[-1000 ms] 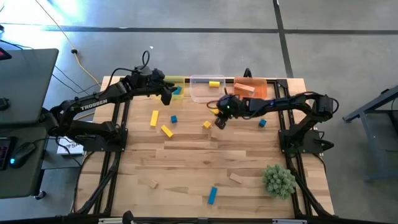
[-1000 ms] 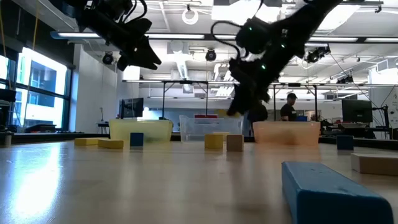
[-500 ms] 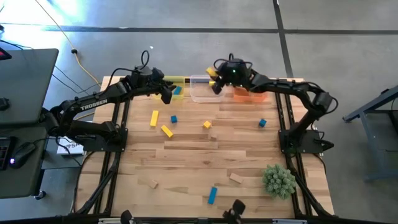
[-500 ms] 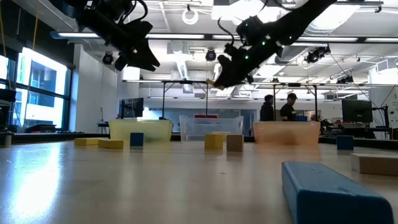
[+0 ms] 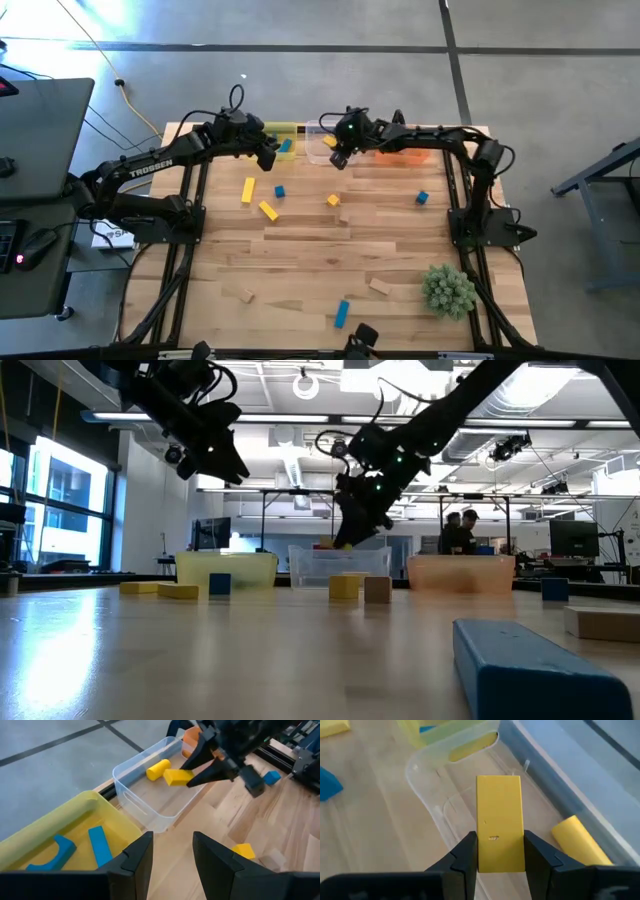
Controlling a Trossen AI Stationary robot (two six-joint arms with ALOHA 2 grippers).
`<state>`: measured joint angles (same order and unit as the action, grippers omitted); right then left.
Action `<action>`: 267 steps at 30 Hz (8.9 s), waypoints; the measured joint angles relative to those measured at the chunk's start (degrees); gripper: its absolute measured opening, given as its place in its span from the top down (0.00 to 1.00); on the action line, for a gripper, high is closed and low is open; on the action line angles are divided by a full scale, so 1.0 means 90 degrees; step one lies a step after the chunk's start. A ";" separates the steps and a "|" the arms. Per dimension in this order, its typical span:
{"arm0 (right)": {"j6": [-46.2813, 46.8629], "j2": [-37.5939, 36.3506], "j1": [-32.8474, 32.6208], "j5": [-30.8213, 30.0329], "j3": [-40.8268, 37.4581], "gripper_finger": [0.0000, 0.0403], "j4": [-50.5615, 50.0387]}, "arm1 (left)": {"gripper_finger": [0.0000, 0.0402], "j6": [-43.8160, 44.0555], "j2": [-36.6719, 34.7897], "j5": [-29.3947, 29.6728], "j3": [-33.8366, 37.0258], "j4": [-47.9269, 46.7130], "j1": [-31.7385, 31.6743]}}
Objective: Sort & place blocks by color
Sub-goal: Put the yellow block into the transparent bin, then put the brown block into the orange bin
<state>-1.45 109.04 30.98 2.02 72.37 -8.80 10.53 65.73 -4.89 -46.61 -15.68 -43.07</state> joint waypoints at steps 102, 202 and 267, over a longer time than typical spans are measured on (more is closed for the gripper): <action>0.0177 0.0220 -0.1486 -0.1347 0.3952 0.57 -0.5178 | 0.51 1.1267 0.1504 0.1209 0.0002 -0.2654 0.8841; 0.0325 0.0220 -0.1489 -0.1112 0.3942 0.57 -0.5297 | 0.73 1.0136 0.4281 0.0910 -0.1999 -0.3762 0.9011; -0.0952 0.0220 -0.2360 -0.1934 0.3942 0.46 -0.2952 | 0.73 0.1127 0.0430 -0.4829 -0.1999 -0.1008 -0.0792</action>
<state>-10.02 111.02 9.75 -15.39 107.85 -35.37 20.67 69.60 -48.35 -64.60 -24.76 -50.20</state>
